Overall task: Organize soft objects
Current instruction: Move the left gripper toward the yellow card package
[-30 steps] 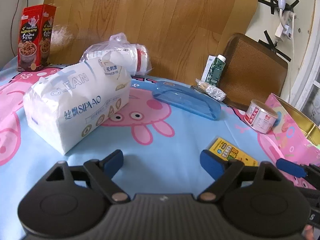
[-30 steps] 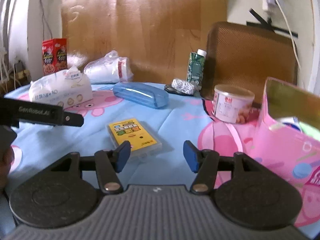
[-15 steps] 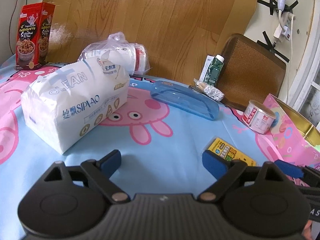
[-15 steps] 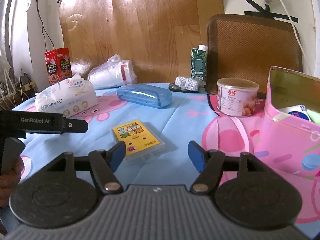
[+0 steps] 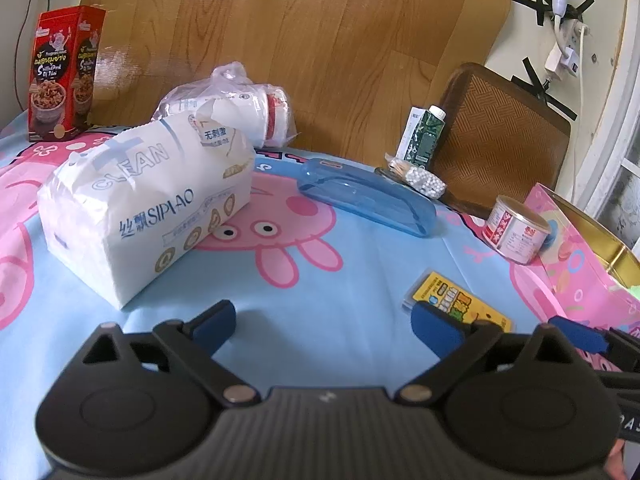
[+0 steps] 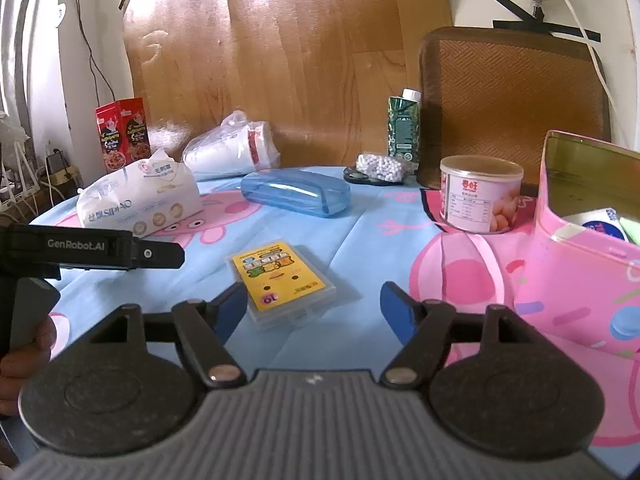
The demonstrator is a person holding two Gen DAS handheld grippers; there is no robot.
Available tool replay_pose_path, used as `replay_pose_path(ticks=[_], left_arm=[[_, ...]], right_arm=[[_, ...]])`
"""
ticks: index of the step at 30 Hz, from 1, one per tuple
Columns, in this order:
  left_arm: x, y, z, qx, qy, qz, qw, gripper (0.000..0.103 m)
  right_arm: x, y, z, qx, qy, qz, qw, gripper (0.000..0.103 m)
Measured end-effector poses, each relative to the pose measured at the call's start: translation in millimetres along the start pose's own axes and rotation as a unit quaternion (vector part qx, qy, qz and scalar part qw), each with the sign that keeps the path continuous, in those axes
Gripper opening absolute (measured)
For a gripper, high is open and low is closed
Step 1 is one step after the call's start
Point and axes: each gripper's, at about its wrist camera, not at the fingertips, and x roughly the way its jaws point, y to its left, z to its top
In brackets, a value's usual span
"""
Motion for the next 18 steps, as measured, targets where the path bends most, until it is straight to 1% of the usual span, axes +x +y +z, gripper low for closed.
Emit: replay_pose_path(ticks=[12,18], left_arm=[[0.2,-0.7,0.2,0.001,0.001,0.0,1.0,0.1],[0.7,-0.9,0.1,0.001,0.002,-0.002,1.0,0.102]], right_arm=[[2.0,0.7,0.3,-0.003,0.006,0.008,1.0,0.079],[6.0,2.3,0.7,-0.009,0.019,0.018,1.0,0.082]])
